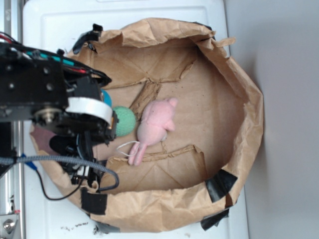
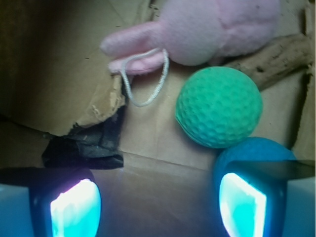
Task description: Grab the green ball.
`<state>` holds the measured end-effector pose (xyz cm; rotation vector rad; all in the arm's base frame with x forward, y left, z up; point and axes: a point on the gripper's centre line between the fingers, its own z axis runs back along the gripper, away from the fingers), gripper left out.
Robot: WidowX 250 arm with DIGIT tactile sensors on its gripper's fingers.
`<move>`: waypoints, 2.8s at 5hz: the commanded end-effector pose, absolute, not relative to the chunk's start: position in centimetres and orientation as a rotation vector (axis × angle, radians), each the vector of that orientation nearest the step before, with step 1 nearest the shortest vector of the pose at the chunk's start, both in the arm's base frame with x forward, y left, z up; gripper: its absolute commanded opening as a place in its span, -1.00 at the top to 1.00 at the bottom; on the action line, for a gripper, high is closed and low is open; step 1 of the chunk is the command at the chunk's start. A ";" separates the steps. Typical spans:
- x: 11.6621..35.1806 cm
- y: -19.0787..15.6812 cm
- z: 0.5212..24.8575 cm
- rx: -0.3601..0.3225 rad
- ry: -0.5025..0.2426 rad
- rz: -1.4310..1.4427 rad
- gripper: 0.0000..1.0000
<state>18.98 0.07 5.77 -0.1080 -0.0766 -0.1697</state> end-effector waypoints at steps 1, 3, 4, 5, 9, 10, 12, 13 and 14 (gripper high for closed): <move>22.9 1.6 8.0 -0.115 -0.117 -0.128 -1.00; 26.1 2.6 9.1 -0.113 -0.130 -0.089 -1.00; 25.5 2.8 8.7 -0.106 -0.130 -0.126 -1.00; 25.2 2.7 8.1 -0.096 -0.157 -0.150 -1.00; 23.4 2.2 4.6 -0.109 -0.182 -0.198 1.00; 23.3 2.3 5.1 -0.127 -0.197 -0.187 1.00; 23.5 2.0 9.5 -0.229 -0.237 -0.118 1.00; 24.5 2.3 12.4 -0.281 -0.267 -0.041 1.00; 26.7 2.2 13.7 -0.237 -0.286 0.056 1.00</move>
